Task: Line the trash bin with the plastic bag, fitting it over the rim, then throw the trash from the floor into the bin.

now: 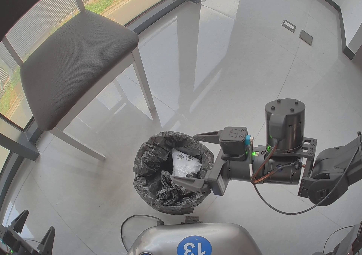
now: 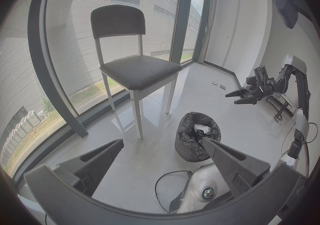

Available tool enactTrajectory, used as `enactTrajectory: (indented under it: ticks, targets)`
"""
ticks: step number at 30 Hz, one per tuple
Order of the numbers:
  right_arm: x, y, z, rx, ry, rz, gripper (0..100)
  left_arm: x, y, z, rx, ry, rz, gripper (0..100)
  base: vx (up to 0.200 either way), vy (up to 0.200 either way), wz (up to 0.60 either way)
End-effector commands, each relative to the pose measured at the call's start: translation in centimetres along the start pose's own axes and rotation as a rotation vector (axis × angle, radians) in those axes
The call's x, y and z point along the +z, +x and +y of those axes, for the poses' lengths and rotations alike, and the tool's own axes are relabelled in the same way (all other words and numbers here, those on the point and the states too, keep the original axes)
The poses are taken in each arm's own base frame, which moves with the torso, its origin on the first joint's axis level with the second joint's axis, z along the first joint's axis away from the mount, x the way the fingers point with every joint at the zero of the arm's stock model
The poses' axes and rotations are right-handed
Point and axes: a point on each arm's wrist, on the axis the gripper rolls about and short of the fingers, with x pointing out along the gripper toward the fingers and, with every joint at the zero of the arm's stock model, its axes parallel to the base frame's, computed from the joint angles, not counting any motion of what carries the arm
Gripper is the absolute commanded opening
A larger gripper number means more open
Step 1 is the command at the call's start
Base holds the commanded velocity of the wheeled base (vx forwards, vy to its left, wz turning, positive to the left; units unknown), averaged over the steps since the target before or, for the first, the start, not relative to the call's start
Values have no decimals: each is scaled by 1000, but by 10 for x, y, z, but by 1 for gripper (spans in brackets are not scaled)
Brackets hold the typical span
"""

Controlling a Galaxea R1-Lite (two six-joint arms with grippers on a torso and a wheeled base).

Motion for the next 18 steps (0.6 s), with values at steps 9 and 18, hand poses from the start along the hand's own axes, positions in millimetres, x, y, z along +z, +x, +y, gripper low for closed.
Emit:
enactTrajectory:
  ticks: [9,18]
  targets:
    - [-38,-151,-58,-303,-9,407,100,0,0,0,0,-1,-1,100,0,0,0]
    - [-41,-288,-9,-361,321,703,100,0,0,0,0,-1,-1,100,0,0,0]
